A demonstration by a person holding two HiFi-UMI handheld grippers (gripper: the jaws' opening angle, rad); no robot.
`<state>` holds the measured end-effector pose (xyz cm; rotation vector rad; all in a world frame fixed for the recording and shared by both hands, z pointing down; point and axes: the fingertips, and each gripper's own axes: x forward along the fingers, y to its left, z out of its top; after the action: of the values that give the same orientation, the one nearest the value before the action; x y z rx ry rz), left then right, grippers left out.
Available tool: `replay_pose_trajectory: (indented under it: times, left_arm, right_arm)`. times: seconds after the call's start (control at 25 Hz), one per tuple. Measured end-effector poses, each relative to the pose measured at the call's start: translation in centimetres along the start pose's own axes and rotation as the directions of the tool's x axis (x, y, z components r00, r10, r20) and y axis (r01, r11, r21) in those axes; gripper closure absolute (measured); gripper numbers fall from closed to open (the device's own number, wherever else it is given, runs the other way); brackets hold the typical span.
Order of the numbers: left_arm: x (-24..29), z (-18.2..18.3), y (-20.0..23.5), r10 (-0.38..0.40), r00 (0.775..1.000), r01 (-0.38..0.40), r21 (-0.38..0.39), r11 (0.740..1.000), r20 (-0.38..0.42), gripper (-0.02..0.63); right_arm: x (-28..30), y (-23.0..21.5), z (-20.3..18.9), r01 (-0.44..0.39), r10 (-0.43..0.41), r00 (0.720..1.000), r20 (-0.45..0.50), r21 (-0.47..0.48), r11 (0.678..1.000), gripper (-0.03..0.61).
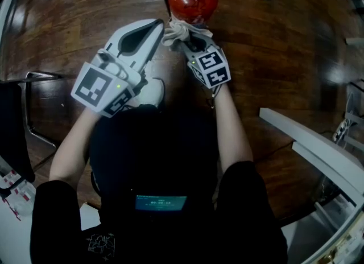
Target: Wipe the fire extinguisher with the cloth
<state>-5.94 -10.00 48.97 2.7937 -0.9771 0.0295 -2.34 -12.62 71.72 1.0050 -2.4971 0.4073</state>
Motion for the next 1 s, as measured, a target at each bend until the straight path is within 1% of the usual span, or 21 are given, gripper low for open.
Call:
replay_pose_trajectory:
  times: [0.12,0.2,0.32,0.4,0.44,0.52,0.6,0.64,0.72,0.8,0.88,1.0]
  left_arm:
    - [0.2,0.1,0.1,0.002,1.0,-0.002,-0.001,1.0,0.002,0.612]
    - [0.4,0.3,0.0,-0.005,1.0,0.005,0.003,1.0,0.01,0.612]
    - [0.4,0.2,-0.2,-0.012,1.0,0.012,0.006,1.0,0.01,0.612]
    - [0.5,0.2,-0.2,-0.009,1.0,0.009,0.0,1.0,0.011,0.612]
    - [0.6,0.2,-0.1,-0.008,1.0,0.008,0.0,1.0,0.01,0.612]
    - [0.6,0.1,0.0,-0.008,1.0,0.008,-0.001,1.0,0.005,0.612]
    - [0.5,0.0,0.0,-0.006,1.0,0.006,-0.002,1.0,0.004,0.612]
    - [0.5,0.0,0.1,-0.004,1.0,0.004,-0.002,1.0,0.004,0.612]
    - [0.5,0.1,0.1,-0.002,1.0,0.002,-0.002,1.0,0.005,0.612]
    - [0.6,0.0,0.0,-0.005,1.0,0.005,-0.001,1.0,0.004,0.612]
    - [0.7,0.0,0.1,-0.008,1.0,0.008,0.001,1.0,0.004,0.612]
    - [0.6,-0.1,-0.1,-0.007,1.0,0.007,-0.001,1.0,0.001,0.612]
  right_arm:
    - [-2.6,0.8,3.8,-0.049,0.043,0.989,0.138,0.043,0.998,0.482]
    - [-4.6,0.6,6.8,-0.059,0.046,0.972,0.231,0.05,0.997,0.482]
    - [-7.3,0.5,10.5,-0.054,0.04,0.938,0.344,0.032,0.998,0.48]
    - [-9.4,0.0,13.2,-0.046,0.021,0.901,0.434,0.048,0.998,0.479]
    - [-10.7,-0.5,14.6,-0.035,-0.002,0.876,0.483,0.067,0.997,0.479]
    - [-13.3,-2.2,17.1,0.017,-0.071,0.824,0.562,0.101,0.995,0.479]
    - [-15.4,-4.2,18.5,0.087,-0.143,0.787,0.6,0.121,0.989,0.48]
    - [-16.1,-5.3,18.7,0.121,-0.175,0.777,0.604,0.13,0.984,0.48]
    - [-16.6,-7.5,18.2,0.185,-0.238,0.773,0.588,0.149,0.971,0.48]
    - [-16.3,-9.4,17.0,0.236,-0.291,0.781,0.553,0.17,0.957,0.48]
    - [-15.2,-10.7,15.6,0.262,-0.324,0.795,0.514,0.191,0.946,0.48]
    - [-13.0,-11.5,13.4,0.28,-0.344,0.824,0.45,0.205,0.938,0.48]
